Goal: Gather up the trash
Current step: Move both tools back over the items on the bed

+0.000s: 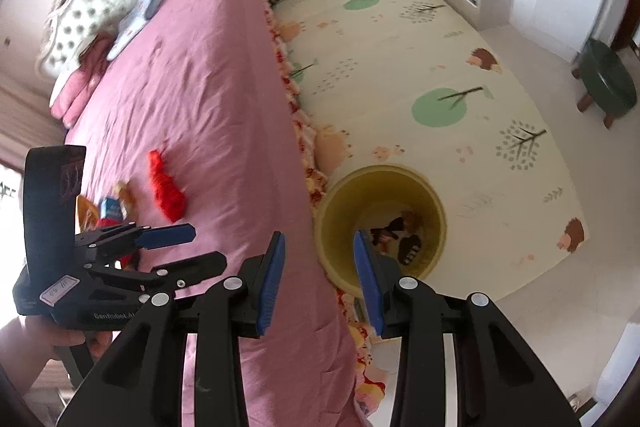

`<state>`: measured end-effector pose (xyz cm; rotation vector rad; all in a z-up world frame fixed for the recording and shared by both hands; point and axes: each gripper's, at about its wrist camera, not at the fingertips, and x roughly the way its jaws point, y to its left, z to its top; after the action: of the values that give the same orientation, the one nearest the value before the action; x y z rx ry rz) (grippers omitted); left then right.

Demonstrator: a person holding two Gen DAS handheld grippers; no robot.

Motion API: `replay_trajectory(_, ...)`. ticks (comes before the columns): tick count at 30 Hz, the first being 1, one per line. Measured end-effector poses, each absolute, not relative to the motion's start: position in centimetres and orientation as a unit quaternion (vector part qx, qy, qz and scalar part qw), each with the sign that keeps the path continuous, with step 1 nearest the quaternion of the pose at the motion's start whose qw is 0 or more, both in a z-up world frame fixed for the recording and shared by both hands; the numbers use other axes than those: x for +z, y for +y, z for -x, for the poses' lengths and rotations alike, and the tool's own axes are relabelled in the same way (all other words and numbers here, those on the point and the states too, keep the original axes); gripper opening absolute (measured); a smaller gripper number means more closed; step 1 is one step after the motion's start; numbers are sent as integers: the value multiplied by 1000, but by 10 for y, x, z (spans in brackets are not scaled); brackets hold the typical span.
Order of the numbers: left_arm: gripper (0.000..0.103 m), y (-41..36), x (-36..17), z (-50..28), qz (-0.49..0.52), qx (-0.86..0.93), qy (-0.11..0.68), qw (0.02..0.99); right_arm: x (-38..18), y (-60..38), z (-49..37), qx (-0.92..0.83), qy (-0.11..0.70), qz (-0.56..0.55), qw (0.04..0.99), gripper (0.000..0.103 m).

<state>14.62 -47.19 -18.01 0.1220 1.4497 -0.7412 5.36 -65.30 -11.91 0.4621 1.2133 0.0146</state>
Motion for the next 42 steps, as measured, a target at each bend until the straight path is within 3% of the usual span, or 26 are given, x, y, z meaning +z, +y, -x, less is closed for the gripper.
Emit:
replay_trajectory(14, 73, -316, -155, -97, -5, -260, 637, 725, -92, -502, -38, 103, 577, -156, 795, 36)
replay_trajectory(29, 74, -118, -146, -67, 74, -140, 626, 763, -99, -328, -44, 197, 590, -102, 776, 36)
replay_trajectory(36, 77, -69, -154, -82, 89, -100, 629, 766, -102, -266, -73, 215, 585, -52, 780, 46)
replay_trajectory(42, 78, -42, -178, -100, 110, -77, 639, 757, -126, -228, -105, 224, 593, -1, 774, 46)
